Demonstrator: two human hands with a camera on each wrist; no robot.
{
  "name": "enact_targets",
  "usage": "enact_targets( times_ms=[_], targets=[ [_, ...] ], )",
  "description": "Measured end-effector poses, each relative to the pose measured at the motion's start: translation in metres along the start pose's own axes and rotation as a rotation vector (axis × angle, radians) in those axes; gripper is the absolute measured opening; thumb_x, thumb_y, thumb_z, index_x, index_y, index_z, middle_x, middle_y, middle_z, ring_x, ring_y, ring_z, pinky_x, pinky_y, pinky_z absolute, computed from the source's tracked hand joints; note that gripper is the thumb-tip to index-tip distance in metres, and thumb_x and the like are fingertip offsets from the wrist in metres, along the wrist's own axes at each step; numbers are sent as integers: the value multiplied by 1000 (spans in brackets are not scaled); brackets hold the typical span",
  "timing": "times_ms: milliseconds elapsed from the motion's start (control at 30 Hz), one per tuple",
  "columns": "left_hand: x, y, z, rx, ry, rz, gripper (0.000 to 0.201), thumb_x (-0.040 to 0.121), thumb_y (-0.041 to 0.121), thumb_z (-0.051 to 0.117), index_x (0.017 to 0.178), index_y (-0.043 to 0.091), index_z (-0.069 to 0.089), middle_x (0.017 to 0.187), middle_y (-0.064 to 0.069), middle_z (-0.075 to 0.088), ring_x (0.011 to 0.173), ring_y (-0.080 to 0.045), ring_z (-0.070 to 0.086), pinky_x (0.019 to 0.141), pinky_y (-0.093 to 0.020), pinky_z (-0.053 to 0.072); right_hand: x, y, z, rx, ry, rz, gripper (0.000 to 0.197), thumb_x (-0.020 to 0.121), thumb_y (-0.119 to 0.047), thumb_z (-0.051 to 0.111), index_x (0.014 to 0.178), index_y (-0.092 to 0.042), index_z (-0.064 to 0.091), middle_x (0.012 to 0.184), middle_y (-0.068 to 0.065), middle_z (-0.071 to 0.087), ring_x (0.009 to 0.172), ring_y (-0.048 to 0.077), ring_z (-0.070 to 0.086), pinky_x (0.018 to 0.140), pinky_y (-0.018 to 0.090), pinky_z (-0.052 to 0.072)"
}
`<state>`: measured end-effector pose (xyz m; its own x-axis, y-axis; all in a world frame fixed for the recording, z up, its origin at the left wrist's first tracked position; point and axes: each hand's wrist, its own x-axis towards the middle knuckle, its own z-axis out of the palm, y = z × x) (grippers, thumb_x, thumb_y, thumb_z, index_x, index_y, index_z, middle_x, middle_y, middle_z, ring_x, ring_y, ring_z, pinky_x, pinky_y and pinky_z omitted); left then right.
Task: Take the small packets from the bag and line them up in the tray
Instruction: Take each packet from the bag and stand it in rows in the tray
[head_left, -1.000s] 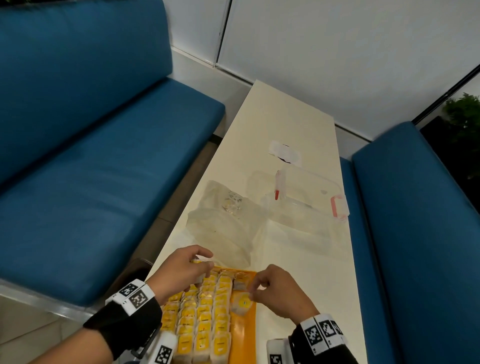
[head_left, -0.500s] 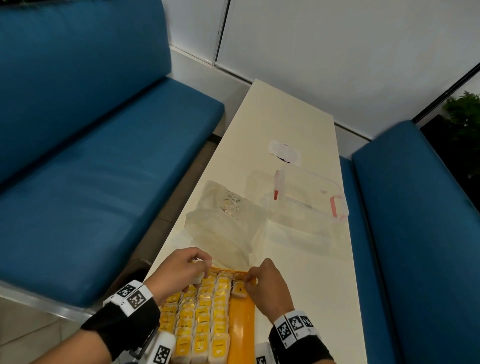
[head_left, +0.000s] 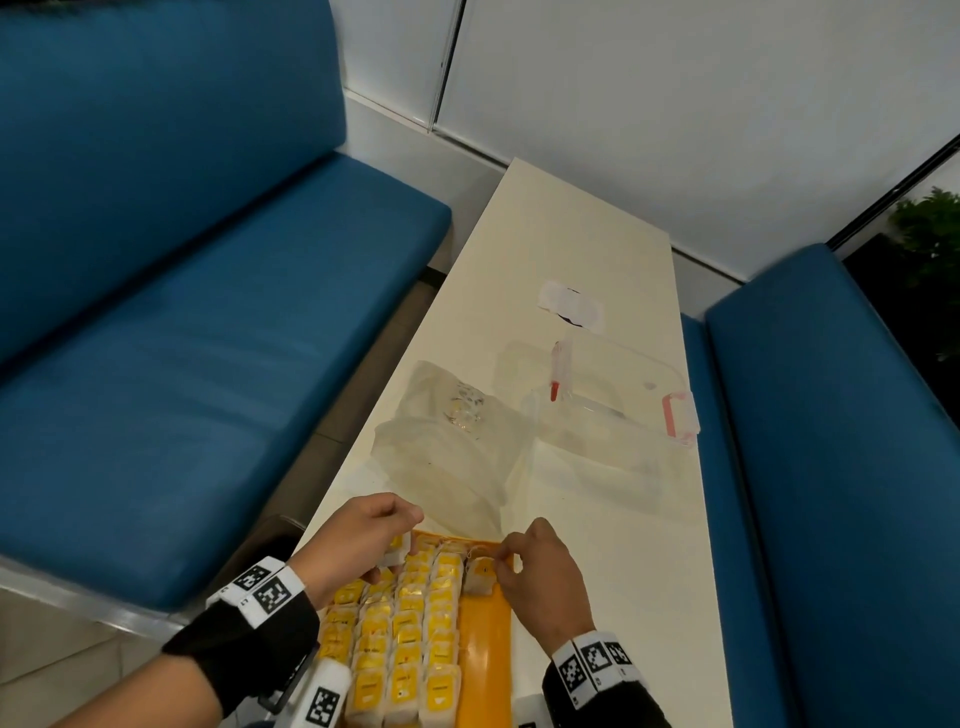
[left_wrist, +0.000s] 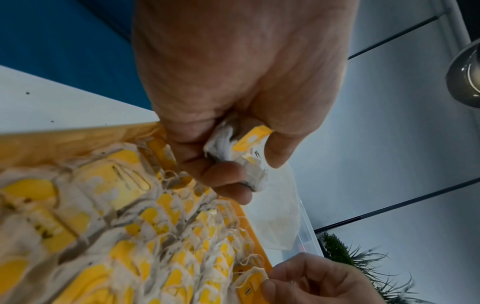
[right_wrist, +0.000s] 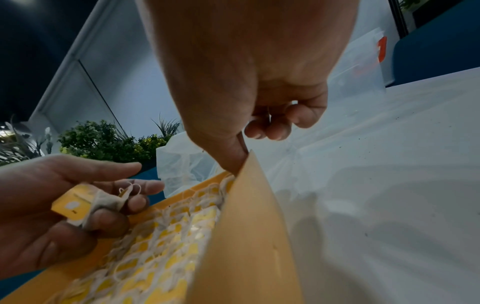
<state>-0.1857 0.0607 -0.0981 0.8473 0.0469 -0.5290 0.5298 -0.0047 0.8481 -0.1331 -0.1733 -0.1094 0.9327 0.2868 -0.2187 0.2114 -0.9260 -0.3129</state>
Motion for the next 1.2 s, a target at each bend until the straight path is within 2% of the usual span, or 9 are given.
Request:
enact_targets(
  times_ms=[267, 467, 533, 700, 800, 900, 1033, 1133, 1200],
  targets=[
    [-3, 2, -1, -40, -11, -28, 24, 102, 34, 56, 104, 18, 74, 88, -8, 77, 68, -19, 65, 51, -27, 47, 3, -7, 5, -101, 32, 0, 21, 94, -37, 53, 98, -22, 67, 94, -9, 42, 87, 14, 59, 70, 25, 48],
    [-5, 3, -3, -158, -75, -59, 33, 105, 39, 50, 110, 14, 71, 92, -12, 75, 72, -21, 70, 59, -31, 49, 4, -12, 6, -163, 73, -5, 22, 94, -39, 52, 94, -19, 62, 97, -5, 48, 86, 17, 58, 71, 29, 50],
    [-7, 6, -2, -219, -96, -80, 36, 105, 41, 50, 111, 12, 71, 99, -15, 75, 78, -26, 74, 61, -33, 53, 1, -14, 3, -133, 99, -4, 20, 93, -39, 55, 91, -20, 61, 94, -6, 46, 83, 17, 58, 69, 29, 51],
    [-11, 11, 2, -375, -169, -110, 33, 104, 33, 52, 116, 9, 71, 110, -24, 73, 96, -37, 75, 67, -36, 60, -8, -25, -16, 100, 185, -62, 14, 87, -37, 67, 88, -25, 61, 88, -10, 49, 75, 7, 54, 63, 18, 43],
    [-9, 11, 7, -375, -189, -97, 23, 101, 13, 57, 119, 12, 71, 115, -23, 71, 96, -35, 76, 72, -40, 61, -8, -43, -32, 445, 41, -7, 13, 79, -38, 76, 84, -28, 68, 78, -5, 63, 69, 3, 57, 64, 14, 44],
    [-5, 8, 10, -276, -213, -67, 41, 89, -5, 60, 122, 19, 67, 117, -24, 69, 98, -36, 74, 77, -43, 62, -5, -54, -37, 587, -65, 25, 11, 81, -36, 75, 88, -28, 73, 83, -3, 71, 72, 2, 64, 68, 17, 47],
    [-4, 9, 17, -149, -254, -9, 56, 81, -12, 59, 125, 22, 61, 111, -23, 72, 80, -29, 71, 60, -34, 56, -3, -58, -37, 602, -123, -1, 17, 81, -29, 76, 98, -33, 74, 89, -4, 70, 70, 4, 62, 69, 16, 49],
    [-5, 11, 20, -104, -254, 5, 58, 75, -7, 59, 125, 22, 60, 110, -22, 71, 67, -23, 67, 49, -29, 47, -1, -59, -35, 555, -176, -19, 19, 79, -23, 79, 90, -37, 73, 90, -7, 67, 67, -2, 56, 69, 16, 46],
    [-5, 13, 22, -100, -265, -12, 58, 70, -2, 61, 123, 21, 62, 108, -20, 72, 69, -23, 67, 51, -31, 49, 0, -59, -34, 539, -191, -15, 19, 77, -18, 79, 80, -35, 72, 86, -8, 68, 64, -2, 54, 67, 18, 46]
  ],
)
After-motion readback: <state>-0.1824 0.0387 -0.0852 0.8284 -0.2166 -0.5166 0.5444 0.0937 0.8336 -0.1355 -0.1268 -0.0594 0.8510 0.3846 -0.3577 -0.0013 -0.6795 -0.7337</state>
